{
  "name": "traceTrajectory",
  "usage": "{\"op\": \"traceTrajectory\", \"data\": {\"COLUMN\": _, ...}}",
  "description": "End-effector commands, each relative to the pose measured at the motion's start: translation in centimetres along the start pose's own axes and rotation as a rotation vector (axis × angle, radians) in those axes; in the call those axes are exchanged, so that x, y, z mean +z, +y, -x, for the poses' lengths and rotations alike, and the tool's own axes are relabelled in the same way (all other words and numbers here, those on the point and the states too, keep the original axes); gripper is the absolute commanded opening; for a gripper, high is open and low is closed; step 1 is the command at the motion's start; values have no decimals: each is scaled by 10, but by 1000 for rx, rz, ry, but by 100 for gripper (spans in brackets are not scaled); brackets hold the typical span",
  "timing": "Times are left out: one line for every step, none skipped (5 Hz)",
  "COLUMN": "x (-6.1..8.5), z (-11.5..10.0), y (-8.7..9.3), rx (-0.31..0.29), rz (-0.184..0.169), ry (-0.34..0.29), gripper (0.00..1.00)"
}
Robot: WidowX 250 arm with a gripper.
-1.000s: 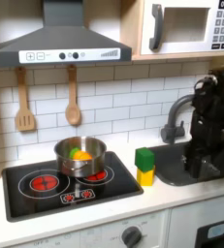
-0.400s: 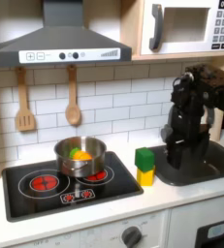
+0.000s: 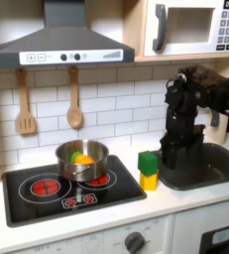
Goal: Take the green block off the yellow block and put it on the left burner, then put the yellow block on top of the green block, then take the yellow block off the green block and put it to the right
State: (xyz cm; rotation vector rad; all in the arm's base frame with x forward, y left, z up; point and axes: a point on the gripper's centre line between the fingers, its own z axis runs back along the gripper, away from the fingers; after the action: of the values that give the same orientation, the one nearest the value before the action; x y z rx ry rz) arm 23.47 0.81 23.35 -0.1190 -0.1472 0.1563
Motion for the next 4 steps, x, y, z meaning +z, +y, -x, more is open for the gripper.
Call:
{"op": "traceTrajectory", "data": {"x": -7, "z": -17, "y": 3, "rx": 24, "rz": -8, "ry": 13, "gripper": 100}}
{"op": "traceTrajectory", "data": {"x": -10, "z": -27, "y": 4, "rx": 27, "rz": -16, "ry": 21, "gripper": 100}}
{"op": "traceTrajectory", "data": {"x": -8, "z": -38, "y": 9, "rx": 38, "rz": -22, "ry": -1, "gripper": 100}}
{"op": "traceTrajectory", "data": {"x": -13, "z": -44, "y": 10, "rx": 42, "rz": -27, "ry": 8, "gripper": 100}}
